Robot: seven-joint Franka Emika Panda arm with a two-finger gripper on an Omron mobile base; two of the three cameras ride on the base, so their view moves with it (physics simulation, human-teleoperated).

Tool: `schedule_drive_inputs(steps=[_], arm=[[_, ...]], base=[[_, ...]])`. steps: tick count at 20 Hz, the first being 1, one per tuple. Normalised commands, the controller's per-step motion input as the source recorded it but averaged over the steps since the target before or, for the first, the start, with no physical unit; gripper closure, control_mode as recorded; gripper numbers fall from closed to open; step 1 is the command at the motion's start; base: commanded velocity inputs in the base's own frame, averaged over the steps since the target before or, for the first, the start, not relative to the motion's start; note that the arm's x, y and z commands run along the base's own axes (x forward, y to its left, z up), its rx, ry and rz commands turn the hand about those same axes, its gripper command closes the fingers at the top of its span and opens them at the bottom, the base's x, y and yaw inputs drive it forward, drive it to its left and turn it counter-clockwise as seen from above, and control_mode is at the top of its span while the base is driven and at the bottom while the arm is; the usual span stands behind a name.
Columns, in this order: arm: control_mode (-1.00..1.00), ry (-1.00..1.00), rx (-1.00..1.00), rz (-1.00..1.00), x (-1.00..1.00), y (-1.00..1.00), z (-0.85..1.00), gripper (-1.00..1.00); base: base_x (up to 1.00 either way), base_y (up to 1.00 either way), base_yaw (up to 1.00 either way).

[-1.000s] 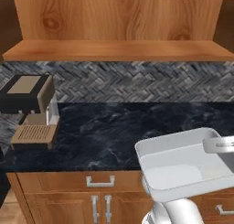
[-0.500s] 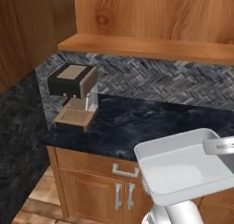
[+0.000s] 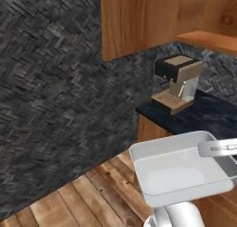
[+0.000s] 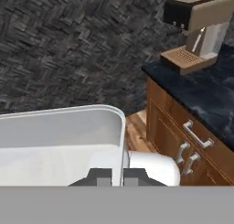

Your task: Retrieve the tupperware and aluminum foil from the cabinet and place them on the dining counter near the plate with eggplant and carrot to prepare for storing leftovers.

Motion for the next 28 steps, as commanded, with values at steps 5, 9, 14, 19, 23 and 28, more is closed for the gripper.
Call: schedule_drive_inputs(steps=[5,9,14,19,23,28], arm=[[1.00,0.00,0.00,0.00,0.00,0.00,0.00,1.00],[1.00,0.00,0.00,0.00,0.00,0.00,0.00,1.00],[1.00,0.00,0.00,0.00,0.00,0.00,0.00,1.00],[1.00,0.00,0.00,0.00,0.00,0.00,0.00,1.00],[1.00,0.00,0.00,0.00,0.00,0.00,0.00,1.00],[1.00,0.00,0.00,0.00,0.00,0.00,0.00,1.00]], base=[[-0.31,0.23,1.00],[-0.22,0.25,1.00],[-0.06,0.31,0.95],[0.14,0.24,0.82],[0.60,0.20,0.66],[0.95,0.07,0.53]])
